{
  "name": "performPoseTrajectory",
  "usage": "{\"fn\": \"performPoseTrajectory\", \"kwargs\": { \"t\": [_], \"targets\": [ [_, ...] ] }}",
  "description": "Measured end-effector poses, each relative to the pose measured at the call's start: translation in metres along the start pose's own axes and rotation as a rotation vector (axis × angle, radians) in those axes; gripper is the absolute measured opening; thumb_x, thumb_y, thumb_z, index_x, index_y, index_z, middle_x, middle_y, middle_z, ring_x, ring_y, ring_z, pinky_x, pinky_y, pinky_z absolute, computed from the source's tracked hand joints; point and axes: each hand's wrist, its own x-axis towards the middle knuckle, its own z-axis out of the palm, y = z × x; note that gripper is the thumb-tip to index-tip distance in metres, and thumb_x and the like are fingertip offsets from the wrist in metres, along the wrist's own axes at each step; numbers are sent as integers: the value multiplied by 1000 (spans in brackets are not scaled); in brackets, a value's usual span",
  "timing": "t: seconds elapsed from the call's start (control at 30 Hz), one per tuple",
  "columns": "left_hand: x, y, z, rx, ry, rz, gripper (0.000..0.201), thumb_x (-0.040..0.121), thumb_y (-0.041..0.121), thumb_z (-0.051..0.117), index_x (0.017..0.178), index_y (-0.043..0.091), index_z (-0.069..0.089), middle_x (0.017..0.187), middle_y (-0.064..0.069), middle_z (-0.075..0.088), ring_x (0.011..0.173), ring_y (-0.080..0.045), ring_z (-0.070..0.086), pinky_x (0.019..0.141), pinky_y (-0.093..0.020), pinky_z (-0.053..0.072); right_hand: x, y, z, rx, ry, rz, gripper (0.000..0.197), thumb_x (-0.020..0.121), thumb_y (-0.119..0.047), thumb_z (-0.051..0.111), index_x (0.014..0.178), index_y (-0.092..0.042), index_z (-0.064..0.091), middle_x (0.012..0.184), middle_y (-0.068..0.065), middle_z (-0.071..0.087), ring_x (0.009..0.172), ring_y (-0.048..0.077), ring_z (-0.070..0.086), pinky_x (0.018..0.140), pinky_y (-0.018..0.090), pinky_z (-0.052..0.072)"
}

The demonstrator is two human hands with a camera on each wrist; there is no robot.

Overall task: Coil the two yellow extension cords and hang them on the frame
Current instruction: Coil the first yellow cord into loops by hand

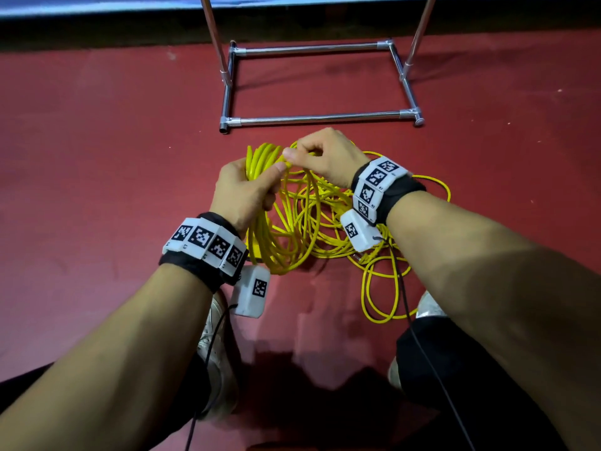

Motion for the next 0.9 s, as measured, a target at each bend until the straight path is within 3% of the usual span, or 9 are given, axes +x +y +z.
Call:
{"fn": "performPoseTrajectory", "kwargs": {
  "t": [0.1,0.2,0.27,0.37,0.47,0.63,0.77,0.9],
  "targets": [
    [4,5,-2,-66,51,15,23,85,28,70,71,15,58,57,0,54,44,-16,42,47,-28,36,-8,16,0,11,5,56,70,84,-71,35,71,-8,64,58,-5,49,56,4,41,61,23,33],
    [7,8,-5,-94,90,32,22,82,30,71,69,17,59,57,0,55,44,-17,42,47,-27,37,-17,38,1,16,45,109,72,82,-72,34,78,-9,68,69,6,59,64,9,48,67,31,36],
    [8,8,-6,-87,83,40,21,82,29,71,70,16,60,58,-1,55,45,-17,44,47,-26,38,-20,45,0,73,110,143,71,83,-71,37,74,-7,66,65,5,57,60,10,47,65,32,37],
    [10,6,-6,-53,39,0,20,85,28,69,77,12,61,61,-3,59,46,-19,48,48,-27,40,-14,41,-7,166,183,115,65,83,-63,50,65,-1,59,57,3,40,56,11,34,59,30,29],
    [9,4,-3,4,-33,-47,22,95,27,63,80,11,60,62,-4,62,46,-19,50,47,-26,41,-8,30,-14,180,178,82,50,80,-53,63,57,-10,50,55,-4,30,56,10,27,56,30,24],
    [-1,-8,6,53,-123,-38,26,98,33,59,81,13,58,63,-2,60,48,-18,48,49,-26,40,1,4,2,62,53,3,50,71,-59,67,65,-9,63,49,-9,42,50,5,33,53,21,28],
    [-3,-5,5,-86,-25,-60,27,99,20,61,74,14,54,54,3,49,42,-13,36,45,-25,28,-1,4,7,69,67,4,54,77,-62,66,69,-9,63,52,-8,44,51,6,36,53,23,30],
    [3,3,-2,-123,32,-34,24,93,25,64,74,15,55,54,2,47,42,-13,32,44,-22,27,-7,17,7,62,47,73,44,80,-54,72,73,-12,62,57,-6,49,54,9,41,56,26,36]
  ]
}}
